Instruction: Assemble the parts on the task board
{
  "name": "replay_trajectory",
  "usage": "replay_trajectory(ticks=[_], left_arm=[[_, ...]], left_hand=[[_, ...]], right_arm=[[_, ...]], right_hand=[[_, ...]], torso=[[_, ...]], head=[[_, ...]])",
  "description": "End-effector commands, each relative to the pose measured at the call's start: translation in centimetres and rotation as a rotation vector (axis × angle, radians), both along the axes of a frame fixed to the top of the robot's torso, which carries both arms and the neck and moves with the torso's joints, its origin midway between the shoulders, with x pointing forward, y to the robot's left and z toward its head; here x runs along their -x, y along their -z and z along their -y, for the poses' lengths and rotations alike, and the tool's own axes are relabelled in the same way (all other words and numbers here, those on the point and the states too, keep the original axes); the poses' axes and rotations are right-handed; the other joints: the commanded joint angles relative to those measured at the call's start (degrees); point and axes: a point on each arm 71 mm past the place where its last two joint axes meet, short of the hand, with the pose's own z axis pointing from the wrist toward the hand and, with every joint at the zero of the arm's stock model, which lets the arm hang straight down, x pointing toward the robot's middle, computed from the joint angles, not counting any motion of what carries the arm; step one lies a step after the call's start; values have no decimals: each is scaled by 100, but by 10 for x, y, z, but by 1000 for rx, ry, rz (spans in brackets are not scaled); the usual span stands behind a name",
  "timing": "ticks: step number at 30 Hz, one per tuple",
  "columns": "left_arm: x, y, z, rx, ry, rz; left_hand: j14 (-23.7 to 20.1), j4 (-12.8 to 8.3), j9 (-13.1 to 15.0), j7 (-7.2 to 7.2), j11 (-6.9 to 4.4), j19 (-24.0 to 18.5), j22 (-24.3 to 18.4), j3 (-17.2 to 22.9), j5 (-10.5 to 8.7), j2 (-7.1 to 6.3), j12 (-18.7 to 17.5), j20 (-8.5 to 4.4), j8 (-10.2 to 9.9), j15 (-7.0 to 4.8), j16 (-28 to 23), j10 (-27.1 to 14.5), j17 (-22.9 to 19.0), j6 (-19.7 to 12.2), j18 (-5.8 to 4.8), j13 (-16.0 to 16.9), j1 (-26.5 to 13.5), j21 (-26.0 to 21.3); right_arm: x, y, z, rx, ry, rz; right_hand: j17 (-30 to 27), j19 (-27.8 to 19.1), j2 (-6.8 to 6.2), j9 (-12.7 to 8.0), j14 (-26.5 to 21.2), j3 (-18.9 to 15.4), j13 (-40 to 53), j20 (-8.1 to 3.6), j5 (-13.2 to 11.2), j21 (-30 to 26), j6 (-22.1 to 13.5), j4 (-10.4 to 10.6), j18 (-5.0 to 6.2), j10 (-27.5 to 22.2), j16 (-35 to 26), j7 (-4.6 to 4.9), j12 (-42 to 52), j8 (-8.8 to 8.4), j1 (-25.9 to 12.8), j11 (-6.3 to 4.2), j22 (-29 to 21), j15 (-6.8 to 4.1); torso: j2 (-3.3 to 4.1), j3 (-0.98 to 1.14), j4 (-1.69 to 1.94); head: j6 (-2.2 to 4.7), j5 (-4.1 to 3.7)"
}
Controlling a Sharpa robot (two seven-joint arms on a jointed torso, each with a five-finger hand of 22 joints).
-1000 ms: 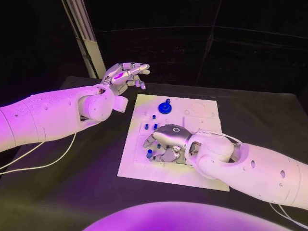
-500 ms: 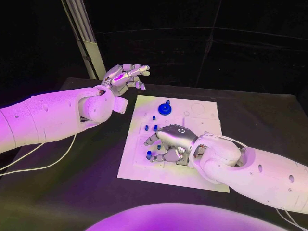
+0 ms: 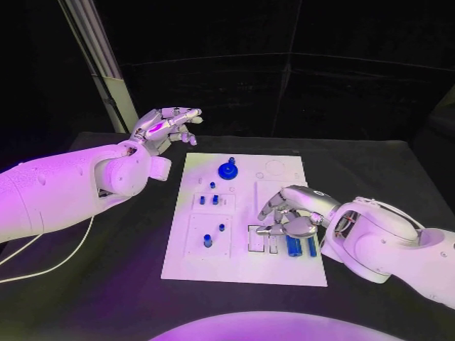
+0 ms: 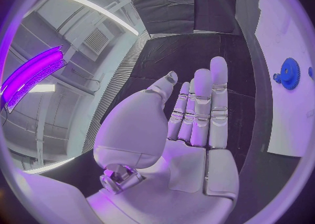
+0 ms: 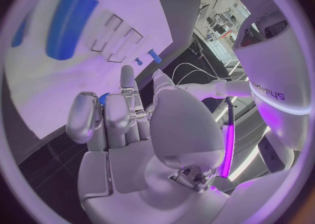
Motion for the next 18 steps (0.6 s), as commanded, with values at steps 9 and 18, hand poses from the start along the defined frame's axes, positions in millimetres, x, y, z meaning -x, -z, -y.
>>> replay_trajectory(ticks=[9, 18], left_arm=[[3, 1, 0, 1, 15, -2], [4, 2, -2, -1, 13, -4]], left_hand=[[-38, -4, -2, -8, 0, -42, 10, -25, -20, 0, 27, -14, 32, 1, 21, -57, -10, -35, 74, -5, 72, 39], [-40, -3, 0, -11, -1, -45, 10, -26, -20, 5, 33, -14, 38, 1, 21, -52, -11, -29, 74, -6, 73, 41]], right_arm=[[5, 4, 45, 81, 311, -174], [10, 7, 50, 208, 303, -200]], right_hand=[[982, 238, 256, 172, 211, -663, 3318, -46, 168, 355, -115, 27, -157, 143, 650, -122, 2852, 708, 89, -46, 613, -31], [1543, 359, 329, 320, 275, -1006, 4486, -35, 89, 501, -288, 40, -219, 371, 971, -106, 3797, 1007, -174, -57, 891, -56]], torso=[[-26, 1, -36], [-26, -17, -10]], head=[[-27, -246], [-65, -306]])
